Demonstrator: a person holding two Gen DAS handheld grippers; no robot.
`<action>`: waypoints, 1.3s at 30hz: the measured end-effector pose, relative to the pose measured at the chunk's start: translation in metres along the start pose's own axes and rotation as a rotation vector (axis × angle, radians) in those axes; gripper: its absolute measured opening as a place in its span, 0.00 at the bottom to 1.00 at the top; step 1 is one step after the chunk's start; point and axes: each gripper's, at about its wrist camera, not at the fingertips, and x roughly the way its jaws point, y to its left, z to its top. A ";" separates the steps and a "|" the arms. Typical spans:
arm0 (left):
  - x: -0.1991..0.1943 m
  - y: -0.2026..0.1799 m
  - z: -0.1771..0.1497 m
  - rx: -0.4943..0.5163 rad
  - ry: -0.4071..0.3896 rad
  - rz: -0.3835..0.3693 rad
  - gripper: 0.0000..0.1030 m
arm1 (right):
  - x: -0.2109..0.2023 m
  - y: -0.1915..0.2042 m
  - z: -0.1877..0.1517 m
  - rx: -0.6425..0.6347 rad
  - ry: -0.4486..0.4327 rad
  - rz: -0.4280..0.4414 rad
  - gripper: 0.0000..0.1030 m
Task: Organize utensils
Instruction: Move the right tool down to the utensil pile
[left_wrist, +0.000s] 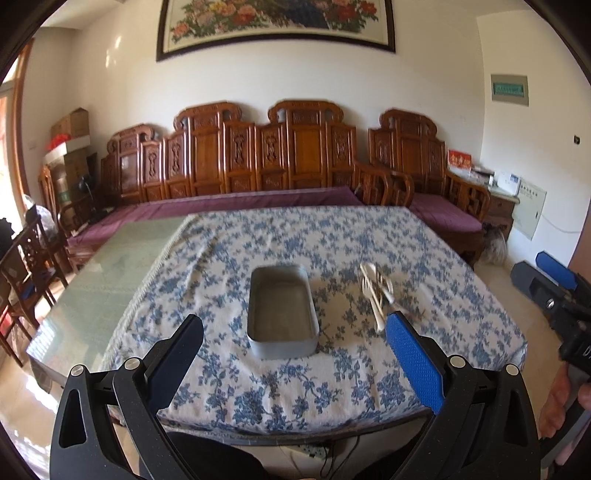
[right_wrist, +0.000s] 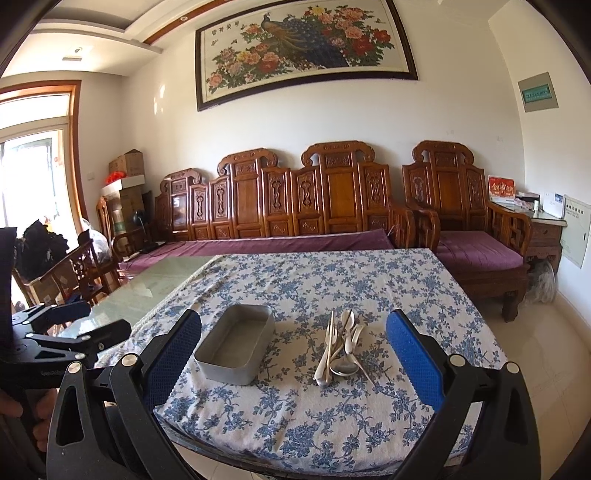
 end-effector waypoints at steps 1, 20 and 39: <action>0.007 0.000 -0.002 0.001 0.016 -0.007 0.93 | 0.004 -0.002 -0.002 0.002 0.008 -0.004 0.98; 0.116 -0.007 -0.011 0.052 0.202 -0.007 0.93 | 0.102 -0.054 -0.034 0.001 0.121 -0.036 0.98; 0.204 -0.036 0.022 0.122 0.228 -0.126 0.93 | 0.226 -0.091 -0.049 -0.038 0.306 0.008 0.63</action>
